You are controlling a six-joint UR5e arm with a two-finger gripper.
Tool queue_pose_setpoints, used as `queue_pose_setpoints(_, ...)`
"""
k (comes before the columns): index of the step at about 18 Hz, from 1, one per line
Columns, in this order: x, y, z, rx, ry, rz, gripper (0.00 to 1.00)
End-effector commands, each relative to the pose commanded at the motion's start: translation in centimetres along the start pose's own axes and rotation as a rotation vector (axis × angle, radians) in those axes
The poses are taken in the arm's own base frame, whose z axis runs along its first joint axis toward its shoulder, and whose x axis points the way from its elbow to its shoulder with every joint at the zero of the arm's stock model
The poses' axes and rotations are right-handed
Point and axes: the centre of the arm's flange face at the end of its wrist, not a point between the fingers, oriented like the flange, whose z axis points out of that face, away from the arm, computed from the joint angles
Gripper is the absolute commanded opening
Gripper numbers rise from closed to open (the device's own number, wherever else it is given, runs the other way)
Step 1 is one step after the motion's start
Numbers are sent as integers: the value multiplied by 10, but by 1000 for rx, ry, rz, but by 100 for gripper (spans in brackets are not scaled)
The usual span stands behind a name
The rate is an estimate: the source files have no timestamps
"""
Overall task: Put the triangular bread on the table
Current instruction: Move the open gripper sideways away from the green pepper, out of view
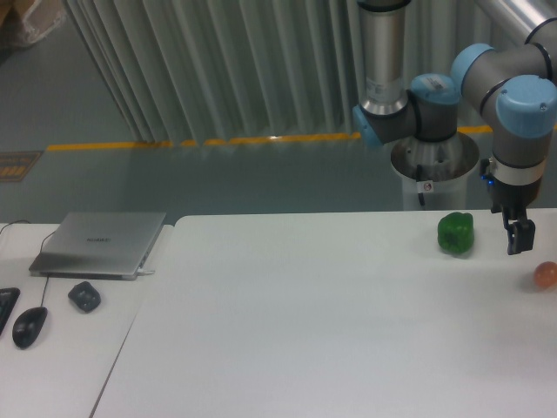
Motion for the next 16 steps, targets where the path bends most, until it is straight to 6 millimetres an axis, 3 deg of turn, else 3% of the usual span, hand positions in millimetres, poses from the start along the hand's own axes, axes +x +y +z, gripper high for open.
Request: queue_pose_setpoints(16,0,9,3,-15,-24,-11,100)
